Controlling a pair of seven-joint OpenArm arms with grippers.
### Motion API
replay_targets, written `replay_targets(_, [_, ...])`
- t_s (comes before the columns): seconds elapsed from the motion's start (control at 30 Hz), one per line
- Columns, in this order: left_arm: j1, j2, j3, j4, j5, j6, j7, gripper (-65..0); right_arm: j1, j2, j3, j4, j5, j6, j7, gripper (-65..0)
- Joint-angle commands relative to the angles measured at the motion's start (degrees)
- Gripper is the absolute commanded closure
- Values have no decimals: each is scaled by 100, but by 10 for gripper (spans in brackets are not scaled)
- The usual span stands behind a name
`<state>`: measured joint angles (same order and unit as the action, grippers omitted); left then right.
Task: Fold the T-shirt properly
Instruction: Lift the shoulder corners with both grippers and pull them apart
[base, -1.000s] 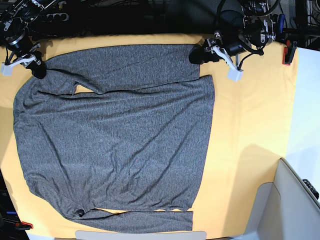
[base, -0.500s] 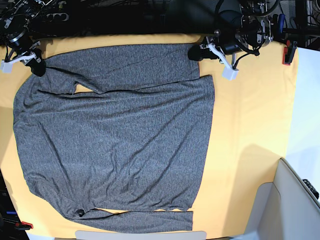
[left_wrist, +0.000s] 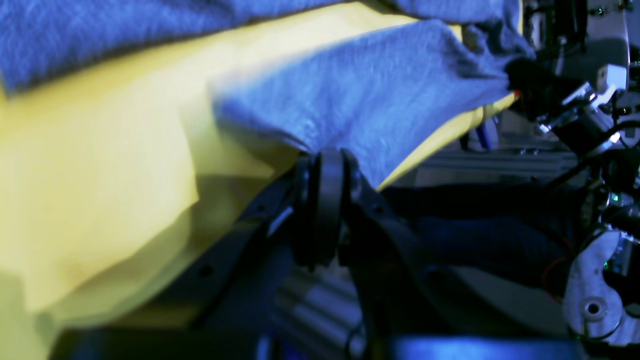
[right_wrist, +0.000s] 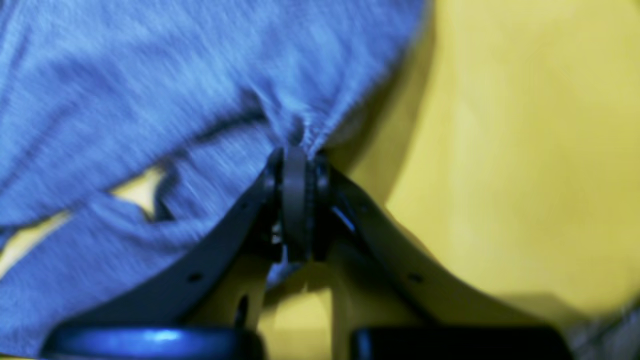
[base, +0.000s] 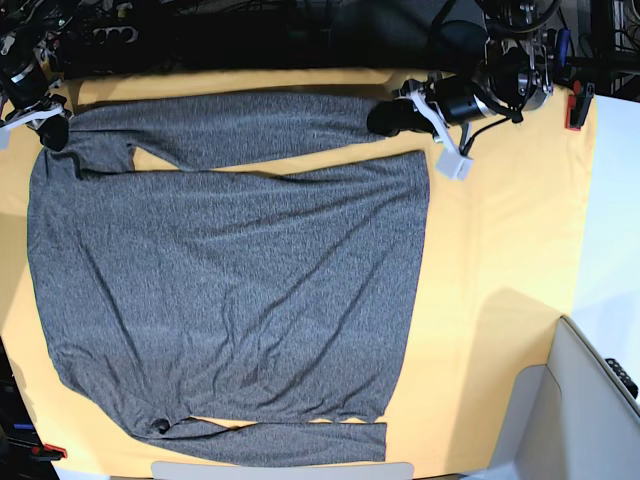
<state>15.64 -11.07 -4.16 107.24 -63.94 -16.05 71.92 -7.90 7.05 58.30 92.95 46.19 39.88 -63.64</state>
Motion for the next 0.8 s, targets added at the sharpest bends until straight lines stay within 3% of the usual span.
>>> replay_targets(0.0, [-223, -49, -36, 93, -142, -34, 12, -6, 206, 100, -59, 108, 106, 12, 126, 0])
replay_targets(0.23, [-1331, -49, -36, -539, -142, -34, 179, -6, 1190, 3, -824, -86, -650, 12, 170, 0])
replay_targets(0.47, [-2175, -49, -63, -1586, -142, -34, 135, -6, 2298, -226, -859, -1449, -1538, 12, 223, 0])
replay_targets(0.63, [-2421, -58, -80, -1814, -142, -34, 127, -6, 2377, -191, -876, -1827, -1608, 12, 900, 0])
replay_targets(0.77, [-2412, -58, -450, -1805, -142, -34, 109, -5, 2377, -173, -859, -1739, -1617, 12, 1023, 0])
